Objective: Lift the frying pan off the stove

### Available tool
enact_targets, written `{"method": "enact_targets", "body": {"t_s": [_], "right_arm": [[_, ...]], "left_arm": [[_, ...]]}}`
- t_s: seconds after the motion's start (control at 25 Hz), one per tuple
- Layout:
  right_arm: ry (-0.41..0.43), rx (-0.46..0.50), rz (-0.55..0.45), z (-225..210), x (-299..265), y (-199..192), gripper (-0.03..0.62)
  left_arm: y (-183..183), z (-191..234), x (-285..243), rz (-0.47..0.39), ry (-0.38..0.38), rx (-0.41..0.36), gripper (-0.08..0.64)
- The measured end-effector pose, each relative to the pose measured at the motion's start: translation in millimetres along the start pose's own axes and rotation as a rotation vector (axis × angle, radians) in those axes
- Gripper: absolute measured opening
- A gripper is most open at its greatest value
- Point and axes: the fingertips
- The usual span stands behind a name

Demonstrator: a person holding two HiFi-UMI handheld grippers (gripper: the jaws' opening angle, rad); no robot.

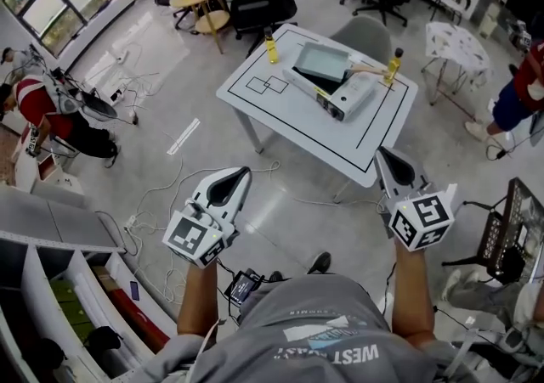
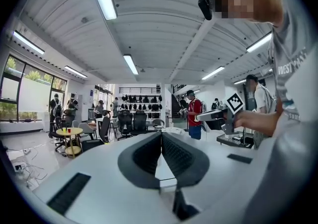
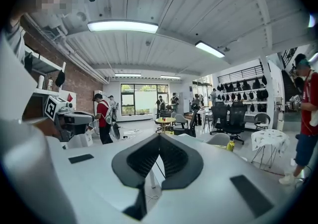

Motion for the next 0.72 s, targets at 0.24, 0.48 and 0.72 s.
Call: {"method": "enact_targets", "body": {"t_s": [0.24, 0.48, 0.72], "right_arm": [[0.022, -0.011, -0.016, -29.2, -0.7, -1.6, 0.011], [0.016, -0.035, -0.009, -52.2, -5.0, -12.6, 0.011], [-0.030, -0.049, 0.006, -69.9, -10.3, -14.5, 0.011]], "left_arm": [[11.4, -12.7, -23.2, 0.011, 0.020, -0.022, -0.002], [14.0, -19.4, -48.4, 0.021, -0.002, -0.037, -0.002], [18.7, -5.5, -74.6, 0.019, -0.049, -0.048, -0.002]]}}
Point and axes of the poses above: the fingertips, and each gripper's own axes: x backward along the fingers, z to its left, y out of its top, and after that the axes turned 10 degrees about z, right-handed
